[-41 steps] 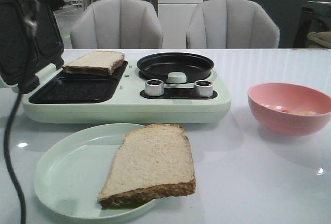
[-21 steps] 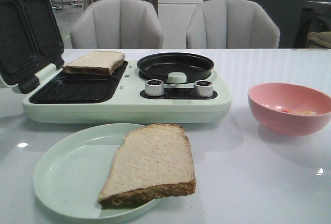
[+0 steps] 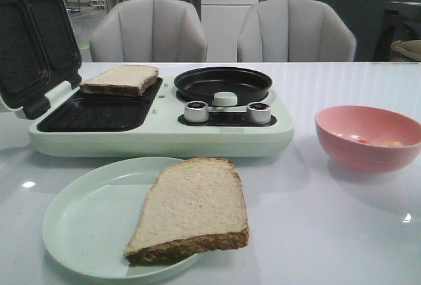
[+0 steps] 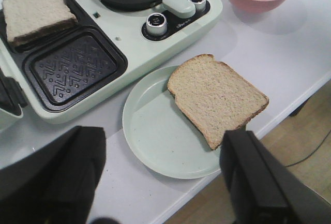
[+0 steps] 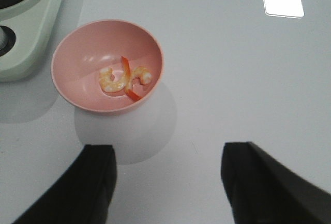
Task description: Make breakfast with bread and shrimp
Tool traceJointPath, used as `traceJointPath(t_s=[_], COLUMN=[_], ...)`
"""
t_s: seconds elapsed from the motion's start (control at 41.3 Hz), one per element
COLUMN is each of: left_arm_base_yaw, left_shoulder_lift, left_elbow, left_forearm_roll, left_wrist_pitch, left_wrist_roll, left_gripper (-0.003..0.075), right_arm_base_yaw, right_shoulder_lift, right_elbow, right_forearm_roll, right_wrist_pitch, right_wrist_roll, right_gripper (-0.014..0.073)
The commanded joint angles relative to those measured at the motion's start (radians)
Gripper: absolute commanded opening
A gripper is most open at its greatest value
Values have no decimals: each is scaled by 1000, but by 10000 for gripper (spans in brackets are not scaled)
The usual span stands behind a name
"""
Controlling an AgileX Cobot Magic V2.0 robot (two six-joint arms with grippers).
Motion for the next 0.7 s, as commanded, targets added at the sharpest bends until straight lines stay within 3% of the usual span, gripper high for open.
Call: traceJointPath(t_s=[0.0,0.678], left_arm_base_yaw=[-6,-6], left_shoulder_lift=[-63,-119], left_elbow=[16,63], left_forearm_roll=[-26,-30], left_wrist_pitch=[-106,-119], left_wrist_roll=[-3,-3], left_gripper=[521,521], right_arm_base_yaw=[-4,-4], right_shoulder_lift=[0,0], right_elbow=[-36,-36], right_forearm_roll=[-8,3], right_wrist_pitch=[-66,-97], right_wrist_roll=[-4,-4], right_gripper=[549,549])
